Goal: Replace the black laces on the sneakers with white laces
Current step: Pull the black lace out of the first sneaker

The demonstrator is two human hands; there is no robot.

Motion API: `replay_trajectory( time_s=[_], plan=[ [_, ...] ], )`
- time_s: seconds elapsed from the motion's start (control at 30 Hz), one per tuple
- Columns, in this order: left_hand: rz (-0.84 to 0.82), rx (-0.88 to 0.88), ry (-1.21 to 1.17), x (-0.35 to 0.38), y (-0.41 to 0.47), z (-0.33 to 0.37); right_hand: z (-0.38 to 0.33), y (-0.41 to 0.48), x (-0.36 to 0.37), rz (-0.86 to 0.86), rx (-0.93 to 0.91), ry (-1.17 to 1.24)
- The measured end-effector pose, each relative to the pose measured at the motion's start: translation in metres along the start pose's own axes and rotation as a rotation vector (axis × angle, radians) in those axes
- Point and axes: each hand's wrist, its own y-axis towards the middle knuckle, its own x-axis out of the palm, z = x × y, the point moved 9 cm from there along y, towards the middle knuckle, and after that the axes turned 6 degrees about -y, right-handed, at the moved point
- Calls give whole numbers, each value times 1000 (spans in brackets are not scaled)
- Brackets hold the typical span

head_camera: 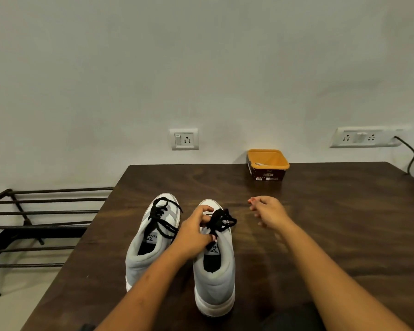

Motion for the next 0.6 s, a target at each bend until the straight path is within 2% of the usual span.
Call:
replay_trajectory(
  time_s=[0.13, 0.27, 0.47, 0.6],
  plan=[
    [7, -8, -6, -1, -1, 3, -35, -14, 29, -142, -225, -243],
    [17, 0, -22, -2, -4, 6, -38, -27, 59, -280, -229, -431],
    [17, 6, -14, -2, -5, 8, -34, -23, 61, -249, -125, -265],
    [19, 2, -15, -2, -6, 8, -31, -25, 63, -272, -72, -20]
  ],
)
